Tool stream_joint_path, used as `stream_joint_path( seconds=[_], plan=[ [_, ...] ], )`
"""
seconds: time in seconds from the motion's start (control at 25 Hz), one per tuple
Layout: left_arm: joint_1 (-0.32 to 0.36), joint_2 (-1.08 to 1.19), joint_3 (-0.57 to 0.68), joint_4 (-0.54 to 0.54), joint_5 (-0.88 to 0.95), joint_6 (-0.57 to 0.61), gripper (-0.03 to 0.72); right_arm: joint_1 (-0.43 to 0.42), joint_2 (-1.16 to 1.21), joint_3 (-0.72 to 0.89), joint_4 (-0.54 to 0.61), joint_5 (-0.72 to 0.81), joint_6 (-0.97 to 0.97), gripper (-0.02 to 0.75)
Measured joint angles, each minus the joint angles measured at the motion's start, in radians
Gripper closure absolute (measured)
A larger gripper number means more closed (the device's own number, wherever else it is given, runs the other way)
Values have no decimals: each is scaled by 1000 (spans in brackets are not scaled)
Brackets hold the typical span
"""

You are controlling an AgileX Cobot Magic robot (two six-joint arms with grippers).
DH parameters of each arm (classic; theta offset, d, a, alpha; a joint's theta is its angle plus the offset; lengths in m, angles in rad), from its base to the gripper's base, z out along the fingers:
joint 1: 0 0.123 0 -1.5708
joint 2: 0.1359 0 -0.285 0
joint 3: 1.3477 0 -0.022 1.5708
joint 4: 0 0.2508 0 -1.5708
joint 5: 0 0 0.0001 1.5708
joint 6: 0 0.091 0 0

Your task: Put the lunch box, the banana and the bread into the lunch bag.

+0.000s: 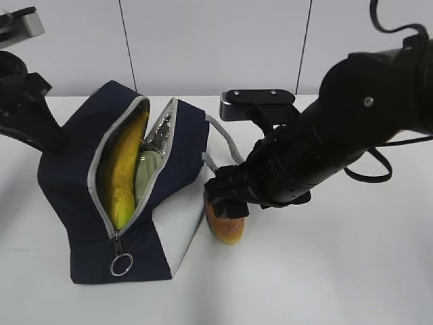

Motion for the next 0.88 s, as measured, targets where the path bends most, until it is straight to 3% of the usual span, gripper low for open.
stream_joint_path(
  seconds=[0.6,0.88],
  plan=[
    [0,0,0,15,-5,0,667,0,97,3,-3,-78,7,178],
    [0,0,0,15,-5,0,667,0,100,3,-12,-201,11,93]
  ],
)
